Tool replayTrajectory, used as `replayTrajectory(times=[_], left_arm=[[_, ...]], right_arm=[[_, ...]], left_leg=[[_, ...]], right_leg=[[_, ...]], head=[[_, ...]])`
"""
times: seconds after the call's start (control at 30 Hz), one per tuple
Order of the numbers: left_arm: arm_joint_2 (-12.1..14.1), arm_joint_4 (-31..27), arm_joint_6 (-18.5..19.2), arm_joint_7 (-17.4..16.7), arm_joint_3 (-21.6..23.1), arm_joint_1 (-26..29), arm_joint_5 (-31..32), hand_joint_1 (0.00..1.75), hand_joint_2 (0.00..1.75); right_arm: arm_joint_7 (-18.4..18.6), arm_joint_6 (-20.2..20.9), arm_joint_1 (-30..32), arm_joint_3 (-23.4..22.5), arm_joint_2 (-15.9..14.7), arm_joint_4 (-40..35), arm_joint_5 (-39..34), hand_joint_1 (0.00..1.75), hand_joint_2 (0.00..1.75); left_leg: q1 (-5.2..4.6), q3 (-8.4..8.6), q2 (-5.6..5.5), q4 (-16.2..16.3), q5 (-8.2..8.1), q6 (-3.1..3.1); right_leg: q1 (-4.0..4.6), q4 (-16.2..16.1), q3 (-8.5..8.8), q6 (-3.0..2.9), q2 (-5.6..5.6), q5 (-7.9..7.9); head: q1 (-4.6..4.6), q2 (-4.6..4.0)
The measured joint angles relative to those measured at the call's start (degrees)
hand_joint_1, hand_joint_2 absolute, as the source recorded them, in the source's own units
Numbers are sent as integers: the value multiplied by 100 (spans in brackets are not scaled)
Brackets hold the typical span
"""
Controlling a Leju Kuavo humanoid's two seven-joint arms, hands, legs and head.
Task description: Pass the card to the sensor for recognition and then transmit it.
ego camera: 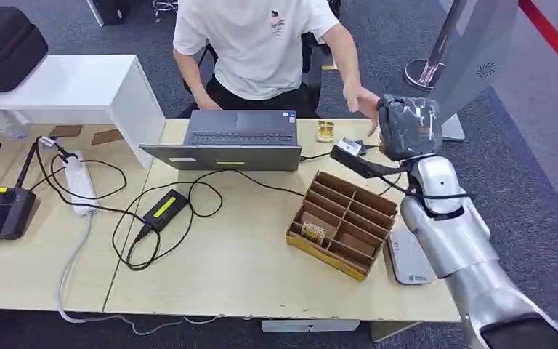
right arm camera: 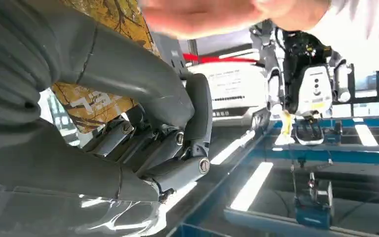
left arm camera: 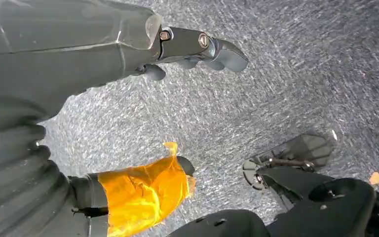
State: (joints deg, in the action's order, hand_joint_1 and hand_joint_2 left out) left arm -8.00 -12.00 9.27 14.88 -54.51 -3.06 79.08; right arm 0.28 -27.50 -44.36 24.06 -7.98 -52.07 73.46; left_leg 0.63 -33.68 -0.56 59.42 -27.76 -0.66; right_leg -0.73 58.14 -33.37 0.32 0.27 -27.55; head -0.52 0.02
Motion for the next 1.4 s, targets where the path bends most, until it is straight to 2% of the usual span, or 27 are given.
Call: replayTrajectory(times=[0.2, 0.33, 0.37, 0.53, 0.83, 0.93, 1.03, 1.17, 1.4], left_arm=[[2, 0, 48, 48, 53, -9, 24, 0, 175], [4, 0, 94, 55, 68, -9, 11, 0, 175], [4, 0, 103, 55, 68, -9, -2, 0, 175], [9, 0, 249, 94, 68, -8, -54, 0, 175], [31, 0, 140, 37, 68, -6, -98, 0, 175], [33, 0, 52, 48, 68, -4, -46, 0, 175], [31, 0, -52, 94, 96, -3, 29, 0, 175], [33, 0, -111, 109, 98, 22, -2, 0, 175], [44, 0, -225, 53, 96, 81, -107, 0, 175]], right_arm=[[114, 103, -791, 265, 254, 814, 9, 175, 175], [72, 85, -1069, 359, 435, 1160, -113, 175, 175], [61, 83, -1110, 391, 467, 1222, -148, 0, 175], [-4, 55, -1163, 481, 586, 1391, -236, 0, 175], [-8, 0, -1163, 614, 610, 1489, -273, 0, 175], [35, 0, -1156, 628, 509, 1491, -315, 0, 175], [48, -4, -1141, 643, 279, 1494, -339, 0, 175], [-15, -87, -1014, 621, -252, 1480, -481, 0, 175], [-181, -159, -235, 71, -1559, 1116, -758, 0, 175]], left_leg=[[0, -2, 0, -1, 0, 0], [1, -3, -1, -1, 0, 0], [1, -3, -1, -1, 0, 0], [0, -3, -1, -1, 0, 0], [0, -2, -2, 0, 0, 0], [0, -2, -2, 1, 0, 0], [-1, -2, -12, 4, 0, 0], [-3, -4, -21, 9, -2, 2], [-5, -14, -41, 17, -12, 15]], right_leg=[[1, 1, -4, 0, 1, -1], [1, 1, -3, 0, 0, -1], [1, 1, -3, 0, 0, -1], [2, 1, -3, 1, 0, -1], [1, -1, -4, 1, -1, -1], [1, -2, -5, 1, -1, -1], [1, -4, -5, 1, -11, -1], [0, -9, -1, 2, -20, -1], [0, -19, 5, 7, -44, -4]], head=[[-2, 0], [0, 0], [0, 0], [0, 0], [0, 0], [0, 0], [-2, 0], [0, 0], [-2, 0]])
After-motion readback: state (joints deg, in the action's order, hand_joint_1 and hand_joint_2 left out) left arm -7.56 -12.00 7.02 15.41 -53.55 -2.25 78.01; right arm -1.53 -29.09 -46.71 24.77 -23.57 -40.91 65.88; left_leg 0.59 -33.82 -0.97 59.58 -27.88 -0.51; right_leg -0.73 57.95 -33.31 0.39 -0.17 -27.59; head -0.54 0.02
